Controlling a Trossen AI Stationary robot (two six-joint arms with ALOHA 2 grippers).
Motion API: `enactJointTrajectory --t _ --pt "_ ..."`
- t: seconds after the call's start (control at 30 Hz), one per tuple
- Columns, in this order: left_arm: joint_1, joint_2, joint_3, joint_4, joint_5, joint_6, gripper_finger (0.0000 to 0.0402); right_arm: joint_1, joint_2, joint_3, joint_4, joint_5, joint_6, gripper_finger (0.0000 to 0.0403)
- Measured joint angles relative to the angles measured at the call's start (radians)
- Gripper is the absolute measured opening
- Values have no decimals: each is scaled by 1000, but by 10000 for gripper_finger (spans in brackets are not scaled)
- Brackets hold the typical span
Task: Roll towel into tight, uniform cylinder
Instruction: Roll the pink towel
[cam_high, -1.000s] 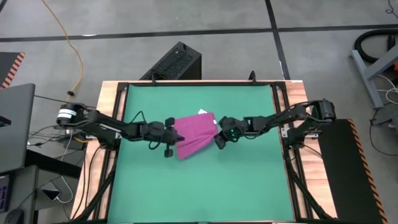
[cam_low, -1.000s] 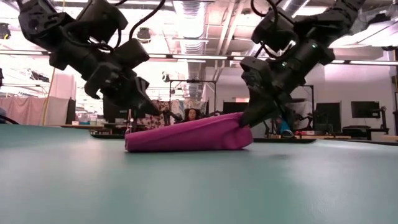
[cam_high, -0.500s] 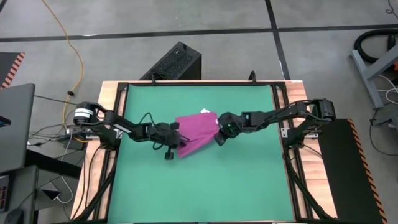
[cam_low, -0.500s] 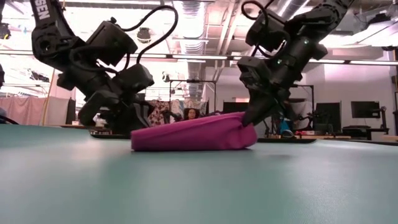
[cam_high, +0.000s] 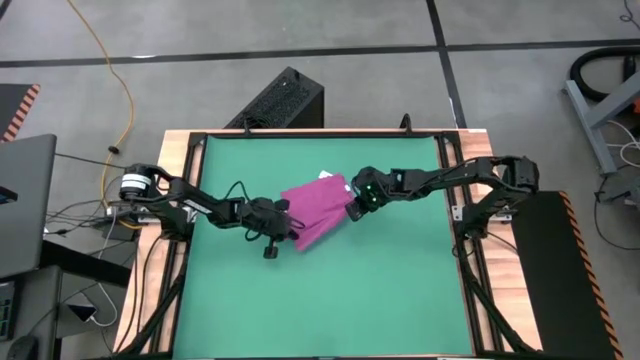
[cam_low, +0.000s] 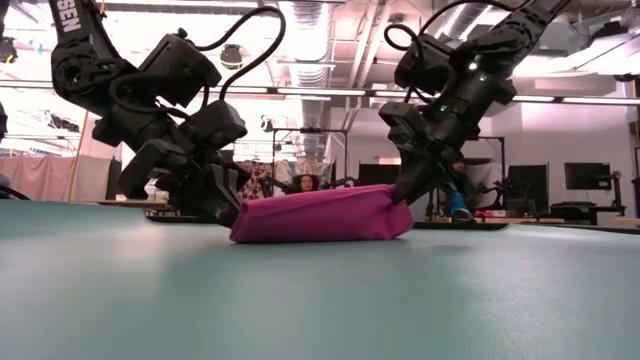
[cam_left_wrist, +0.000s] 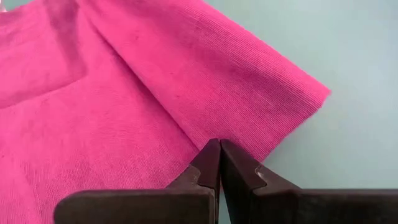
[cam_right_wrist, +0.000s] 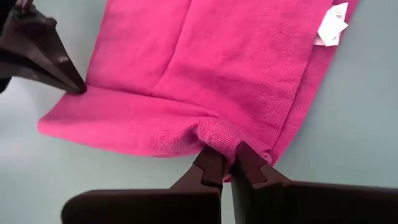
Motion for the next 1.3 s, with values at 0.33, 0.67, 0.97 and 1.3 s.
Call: enactJointTrajectory --t 0.33,0.67,0.97,1.3 --pt "-2 0 0 9 31 1 0 -46 0 0 44 -28 -21 18" --pt "-47 -6 25 10 2 -4 0 -54 0 0 31 -70 -41 18" --pt "15 -92 26 96 -197 194 0 -1 0 0 7 -63 -57 18" --pt "124 141 147 153 -16 315 0 55 0 0 8 -58 -53 19"
